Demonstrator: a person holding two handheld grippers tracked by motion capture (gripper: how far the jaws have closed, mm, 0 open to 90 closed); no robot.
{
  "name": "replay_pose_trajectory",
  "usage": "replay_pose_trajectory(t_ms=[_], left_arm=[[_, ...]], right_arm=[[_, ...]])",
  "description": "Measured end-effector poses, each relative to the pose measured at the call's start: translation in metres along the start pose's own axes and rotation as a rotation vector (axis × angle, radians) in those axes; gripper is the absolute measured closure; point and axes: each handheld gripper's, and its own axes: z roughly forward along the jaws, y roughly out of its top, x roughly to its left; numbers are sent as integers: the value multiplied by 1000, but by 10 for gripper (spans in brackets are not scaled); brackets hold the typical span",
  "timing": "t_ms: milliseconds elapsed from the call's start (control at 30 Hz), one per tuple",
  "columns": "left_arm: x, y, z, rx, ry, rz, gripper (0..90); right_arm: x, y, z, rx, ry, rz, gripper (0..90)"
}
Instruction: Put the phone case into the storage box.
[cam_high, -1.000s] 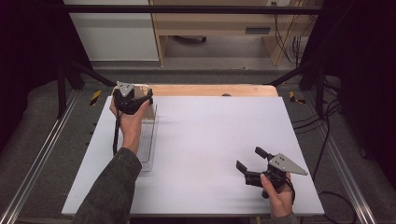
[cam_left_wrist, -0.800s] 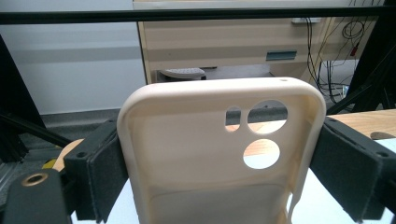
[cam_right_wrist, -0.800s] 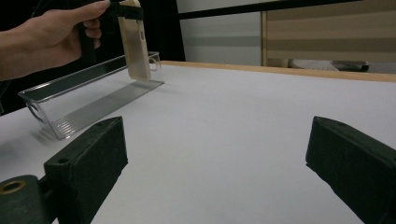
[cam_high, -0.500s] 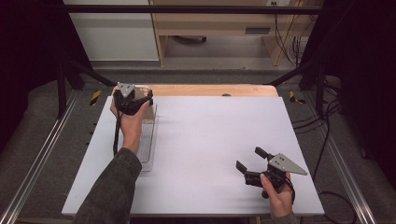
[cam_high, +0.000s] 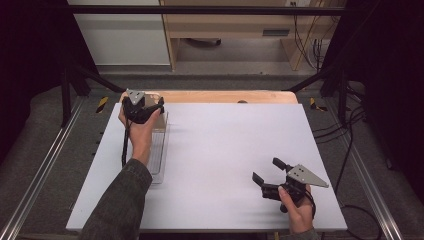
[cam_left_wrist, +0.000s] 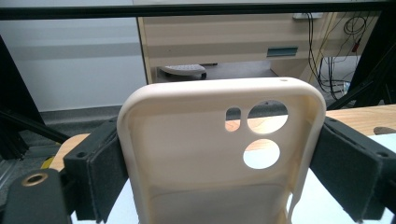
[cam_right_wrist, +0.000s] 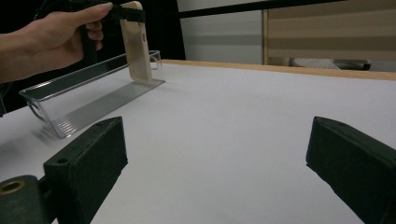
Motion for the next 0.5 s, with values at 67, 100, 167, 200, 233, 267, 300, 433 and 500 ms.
replay_pose_trajectory(t_ms=[67, 100, 167, 200, 233, 267, 300, 433, 500], left_arm=[[0, 0, 0, 0, -1, 2, 108], [0, 0, 0, 0, 0, 5, 108], [0, 0, 0, 1, 2, 7, 108], [0, 0, 1, 2, 2, 8, 108], [0, -1, 1, 3, 2, 8, 108], [0, -1, 1, 4, 2, 7, 107], [-1, -1, 1, 5, 2, 5, 108], [-1, -2, 3, 5, 2, -2, 108], [-1, -2, 3, 8, 2, -1, 107]], right_arm=[[0, 0, 0, 1, 1, 3, 52], [0, 0, 0, 2, 1, 2, 52], [0, 0, 0, 1, 2, 1, 52], [0, 0, 0, 1, 2, 0, 52], [0, 0, 0, 1, 2, 1, 52], [1, 0, 0, 2, 3, 1, 52], [1, 0, 0, 3, 3, 1, 52], [1, 0, 0, 3, 4, 0, 52], [1, 0, 0, 1, 3, -1, 52]])
